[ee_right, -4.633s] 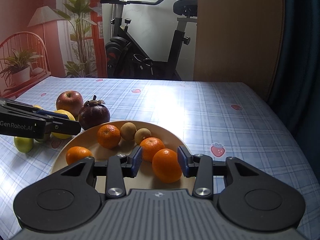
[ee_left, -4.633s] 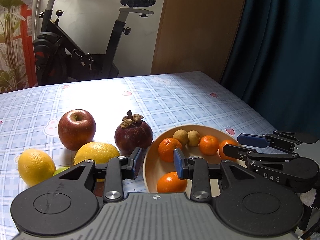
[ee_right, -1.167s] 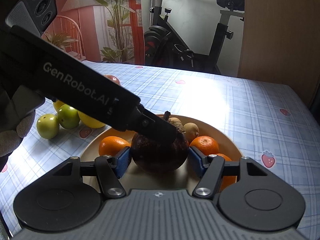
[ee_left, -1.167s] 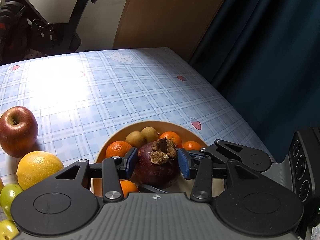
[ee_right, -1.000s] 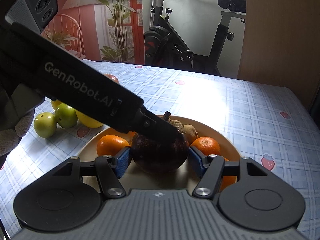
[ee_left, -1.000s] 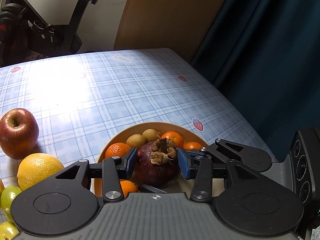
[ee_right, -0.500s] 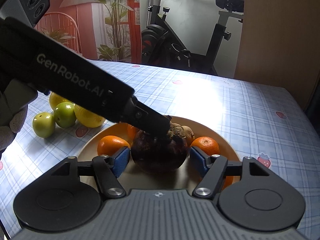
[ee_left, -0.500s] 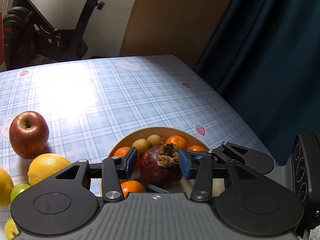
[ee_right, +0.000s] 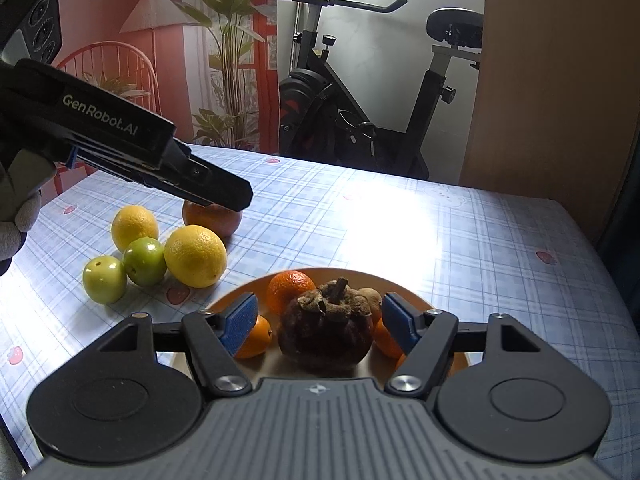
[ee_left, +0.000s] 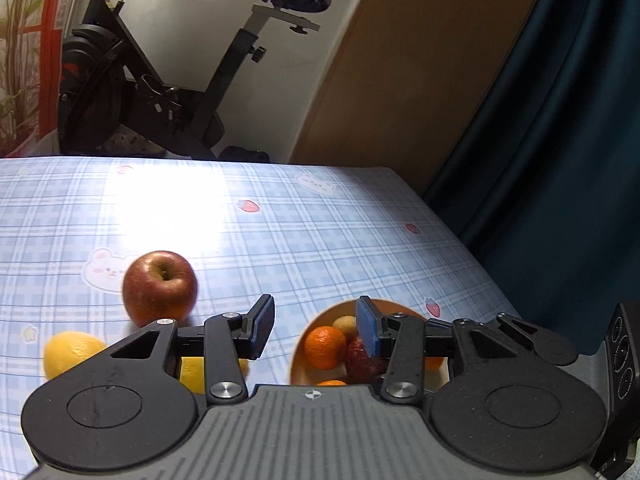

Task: Organize fruits

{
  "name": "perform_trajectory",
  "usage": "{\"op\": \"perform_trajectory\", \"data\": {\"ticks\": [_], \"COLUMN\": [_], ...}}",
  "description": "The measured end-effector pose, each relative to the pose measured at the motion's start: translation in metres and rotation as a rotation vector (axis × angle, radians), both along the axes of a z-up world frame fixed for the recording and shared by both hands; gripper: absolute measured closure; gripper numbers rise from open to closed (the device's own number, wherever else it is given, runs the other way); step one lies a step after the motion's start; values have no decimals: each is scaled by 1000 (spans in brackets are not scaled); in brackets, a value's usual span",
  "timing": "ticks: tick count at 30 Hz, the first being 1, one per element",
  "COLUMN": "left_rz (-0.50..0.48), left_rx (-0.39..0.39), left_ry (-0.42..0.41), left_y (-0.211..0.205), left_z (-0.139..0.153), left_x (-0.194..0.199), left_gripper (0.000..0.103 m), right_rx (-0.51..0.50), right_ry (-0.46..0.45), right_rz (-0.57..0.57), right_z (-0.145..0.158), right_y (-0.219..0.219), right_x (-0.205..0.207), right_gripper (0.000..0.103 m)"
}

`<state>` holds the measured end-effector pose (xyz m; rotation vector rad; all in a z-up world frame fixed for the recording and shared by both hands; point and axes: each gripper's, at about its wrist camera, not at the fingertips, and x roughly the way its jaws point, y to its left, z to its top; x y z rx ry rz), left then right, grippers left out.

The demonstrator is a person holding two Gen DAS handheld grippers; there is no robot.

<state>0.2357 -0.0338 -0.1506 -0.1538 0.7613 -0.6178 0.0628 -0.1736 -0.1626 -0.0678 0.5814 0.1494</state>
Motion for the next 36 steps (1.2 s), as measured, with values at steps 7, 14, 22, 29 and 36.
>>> {"op": "perform_trajectory", "data": {"ticks": [7, 14, 22, 29, 36], "left_rz": [138, 231, 223, 143, 109], "left_rx": [1, 21, 80, 63, 32], "left_ry": [-2, -36, -39, 48, 114], "left_y": [49, 94, 98, 81, 78], "left_z": [8, 29, 31, 2, -18], "left_x": [14, 33, 56, 76, 88], "left_gripper": [56, 56, 55, 55, 56], "right_rx": [5, 48, 111, 119, 128], "right_ry": [-16, -30, 17, 79, 131], "right_rz": [39, 72, 108, 135, 162], "right_z": [9, 18, 8, -5, -19], "right_y": [18, 37, 60, 72, 80], "right_x": [15, 47, 97, 132, 151], "right_gripper": [31, 31, 31, 31, 32]}}
